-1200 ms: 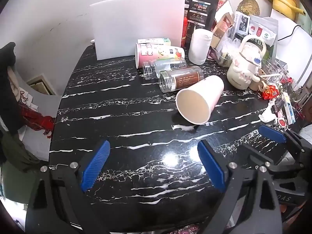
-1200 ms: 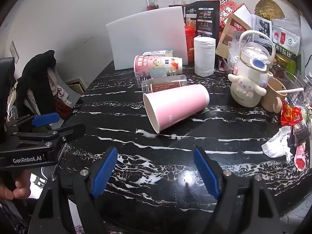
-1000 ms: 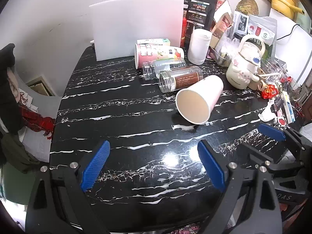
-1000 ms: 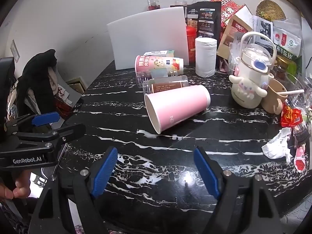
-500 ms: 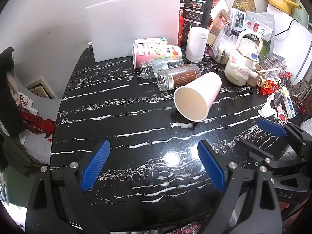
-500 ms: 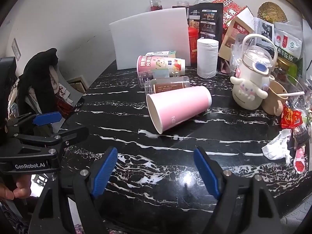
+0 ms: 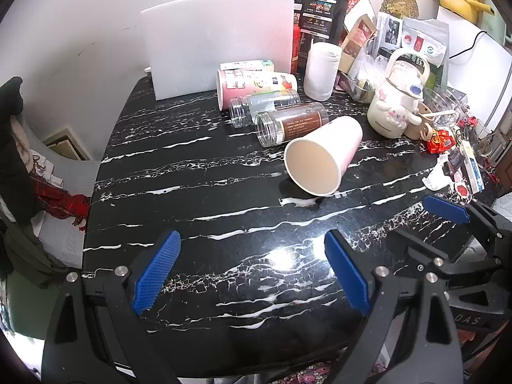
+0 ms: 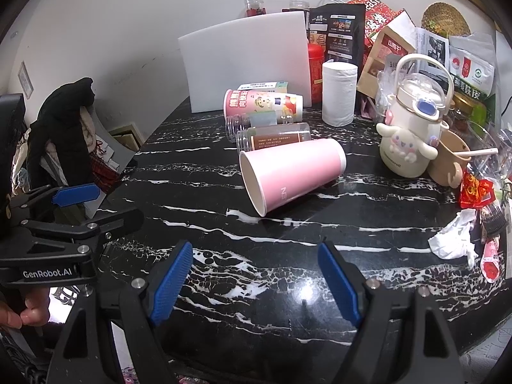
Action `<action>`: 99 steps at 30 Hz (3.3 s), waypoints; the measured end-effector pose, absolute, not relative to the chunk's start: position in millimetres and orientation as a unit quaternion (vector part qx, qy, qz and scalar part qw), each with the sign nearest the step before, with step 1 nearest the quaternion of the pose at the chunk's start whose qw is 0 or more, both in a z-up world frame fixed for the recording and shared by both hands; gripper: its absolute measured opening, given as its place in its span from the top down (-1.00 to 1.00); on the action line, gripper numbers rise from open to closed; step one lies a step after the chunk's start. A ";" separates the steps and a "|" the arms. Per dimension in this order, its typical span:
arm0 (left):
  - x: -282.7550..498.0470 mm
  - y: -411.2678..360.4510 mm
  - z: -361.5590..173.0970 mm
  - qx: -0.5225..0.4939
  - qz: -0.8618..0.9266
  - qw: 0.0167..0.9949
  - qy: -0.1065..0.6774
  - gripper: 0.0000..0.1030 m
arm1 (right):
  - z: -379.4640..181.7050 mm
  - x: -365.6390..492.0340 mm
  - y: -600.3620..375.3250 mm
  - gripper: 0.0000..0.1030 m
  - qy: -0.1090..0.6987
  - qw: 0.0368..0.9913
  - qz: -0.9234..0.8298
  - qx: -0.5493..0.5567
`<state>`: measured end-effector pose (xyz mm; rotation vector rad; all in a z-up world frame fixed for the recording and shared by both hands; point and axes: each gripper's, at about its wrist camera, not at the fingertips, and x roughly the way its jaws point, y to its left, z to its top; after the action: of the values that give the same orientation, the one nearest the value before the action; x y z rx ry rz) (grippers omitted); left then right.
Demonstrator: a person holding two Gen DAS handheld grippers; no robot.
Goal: Flip cup upside down
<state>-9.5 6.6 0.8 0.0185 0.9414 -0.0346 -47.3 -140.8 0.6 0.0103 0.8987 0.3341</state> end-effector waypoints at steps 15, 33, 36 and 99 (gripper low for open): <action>-10.9 10.1 -0.5 0.010 -0.013 0.889 0.457 -0.76 | -4.1 -47.4 -140.9 -0.57 0.439 0.884 0.160 0.005; -7.6 9.0 -3.5 0.013 -0.012 0.886 0.464 -0.76 | -6.4 -46.1 -140.6 -0.57 0.444 0.882 0.160 0.009; -5.0 8.4 -4.0 0.013 -0.012 0.885 0.465 -0.76 | -7.4 -44.4 -140.9 -0.57 0.446 0.881 0.159 0.011; 150.3 42.9 -63.1 0.011 0.045 0.868 0.495 -0.76 | -76.4 153.1 -145.2 -0.68 0.549 0.828 -0.047 0.099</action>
<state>150.3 42.9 -63.1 0.0234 1.0350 0.0937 153.1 -145.2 -76.4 0.2101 1.1663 -0.0996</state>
